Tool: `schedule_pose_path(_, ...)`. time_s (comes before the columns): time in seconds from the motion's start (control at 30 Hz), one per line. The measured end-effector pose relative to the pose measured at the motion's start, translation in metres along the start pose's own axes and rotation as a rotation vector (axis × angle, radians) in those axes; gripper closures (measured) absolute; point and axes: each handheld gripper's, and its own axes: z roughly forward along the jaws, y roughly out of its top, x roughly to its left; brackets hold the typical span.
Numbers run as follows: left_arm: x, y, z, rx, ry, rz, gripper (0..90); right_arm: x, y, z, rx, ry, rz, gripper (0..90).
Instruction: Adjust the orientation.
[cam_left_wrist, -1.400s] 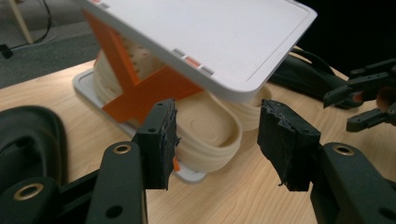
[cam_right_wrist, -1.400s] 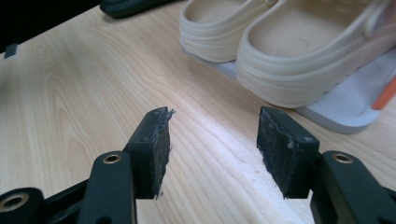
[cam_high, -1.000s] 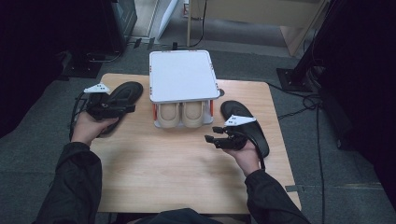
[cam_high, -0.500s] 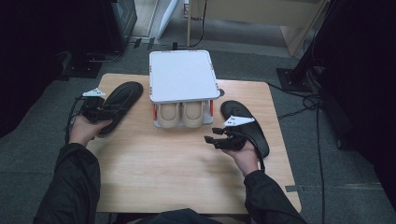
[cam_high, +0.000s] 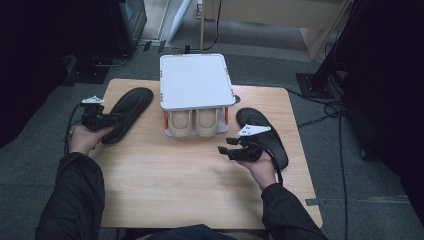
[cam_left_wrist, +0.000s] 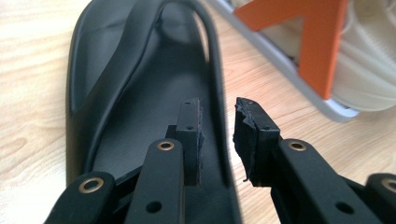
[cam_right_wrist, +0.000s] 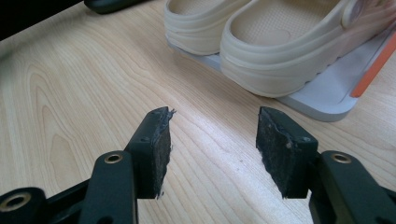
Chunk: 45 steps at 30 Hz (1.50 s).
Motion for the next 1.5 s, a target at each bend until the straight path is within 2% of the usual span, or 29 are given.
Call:
schedule_pose_path(0.17,0.003,-0.002,0.006,0.006,0.012,0.000,73.9,0.000,0.002,-0.001,-0.013,-0.007,-0.002,45.6)
schedule_pose_path(0.27,0.003,-0.002,0.010,0.020,0.021,-0.017,73.3,-0.001,0.001,0.000,-0.007,-0.011,0.002,45.7)
schedule_pose_path(0.57,0.000,-0.002,0.016,0.039,0.022,-0.010,72.4,-0.002,0.000,-0.003,-0.007,-0.021,0.001,45.7)
schedule_pose_path(0.63,-0.002,-0.002,0.019,0.048,0.017,0.001,72.0,-0.001,0.000,-0.003,-0.008,-0.020,0.002,45.6)
schedule_pose_path(0.87,-0.010,0.000,0.025,0.052,-0.009,-0.001,70.9,-0.002,0.000,-0.003,-0.015,-0.030,-0.003,45.7)
schedule_pose_path(1.0,-0.014,0.001,0.029,0.052,-0.034,-0.006,70.6,-0.002,0.000,-0.002,-0.007,-0.033,-0.001,45.7)
schedule_pose_path(1.07,-0.017,0.001,0.033,0.059,-0.062,-0.024,70.2,-0.002,0.000,-0.002,-0.007,-0.031,0.000,45.7)
schedule_pose_path(1.2,-0.024,0.003,0.037,0.070,-0.077,-0.013,68.8,-0.002,0.000,-0.002,-0.007,-0.033,-0.001,45.8)
schedule_pose_path(1.37,-0.026,0.004,0.037,0.075,-0.070,0.005,66.1,-0.001,0.000,-0.002,-0.010,-0.038,0.002,46.1)
schedule_pose_path(1.4,-0.024,0.004,0.035,0.071,-0.069,-0.011,65.9,-0.002,0.000,-0.002,-0.008,-0.038,0.001,46.1)
schedule_pose_path(1.5,-0.020,0.004,0.027,0.054,-0.051,-0.019,64.1,-0.001,0.000,-0.001,-0.007,-0.034,0.002,46.1)
